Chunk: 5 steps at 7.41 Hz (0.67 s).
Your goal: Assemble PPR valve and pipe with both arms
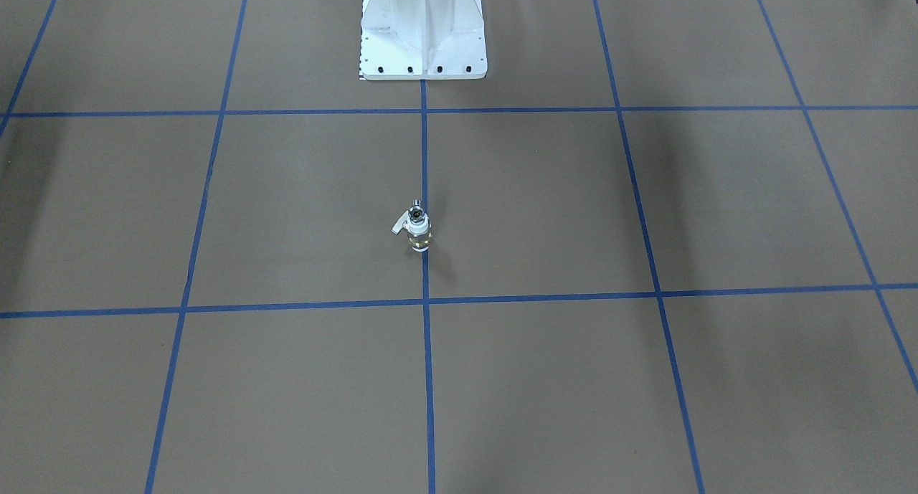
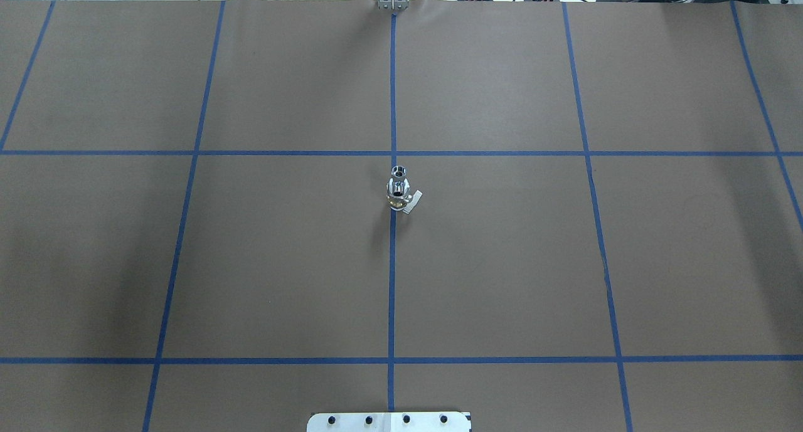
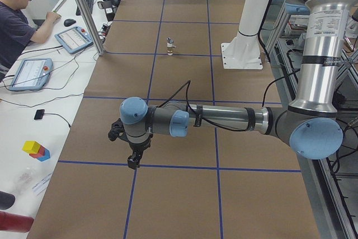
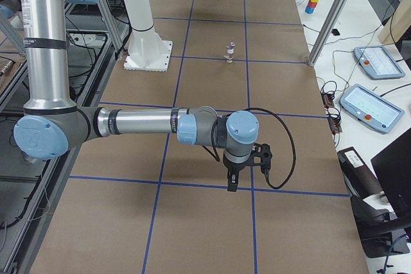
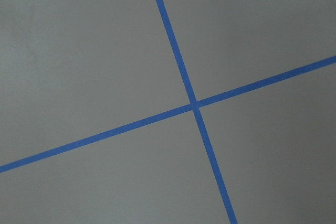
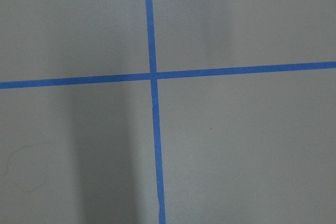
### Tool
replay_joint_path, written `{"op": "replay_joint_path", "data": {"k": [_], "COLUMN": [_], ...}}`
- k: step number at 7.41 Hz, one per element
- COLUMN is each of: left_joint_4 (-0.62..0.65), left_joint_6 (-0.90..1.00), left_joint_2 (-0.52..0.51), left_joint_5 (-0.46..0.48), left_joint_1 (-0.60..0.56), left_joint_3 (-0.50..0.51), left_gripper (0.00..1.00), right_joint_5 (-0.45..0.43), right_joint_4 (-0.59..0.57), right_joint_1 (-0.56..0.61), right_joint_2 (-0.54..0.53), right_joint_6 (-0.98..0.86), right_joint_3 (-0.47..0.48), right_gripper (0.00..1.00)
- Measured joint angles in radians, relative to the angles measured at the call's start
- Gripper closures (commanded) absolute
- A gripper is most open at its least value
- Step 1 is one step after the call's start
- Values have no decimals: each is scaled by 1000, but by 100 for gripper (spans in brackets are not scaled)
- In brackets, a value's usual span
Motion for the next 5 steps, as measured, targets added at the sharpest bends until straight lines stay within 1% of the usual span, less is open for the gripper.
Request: {"op": "replay_joint_path", "data": {"k": [2,5], "left_joint_4": [0,0], "left_joint_6": [1,1], "left_joint_2": [-1,-1], "left_joint_5": [0,0], "left_joint_1": [0,0], "left_joint_3": [0,0], "left_gripper": [0,0], "right_joint_5": [38,47], "right_joint_4": [41,51], "right_joint_1": [0,0], "right_joint_2": [-1,2], "right_joint_6": [-1,-2], "right_joint_3": [-1,3], "right_gripper": [0,0]}}
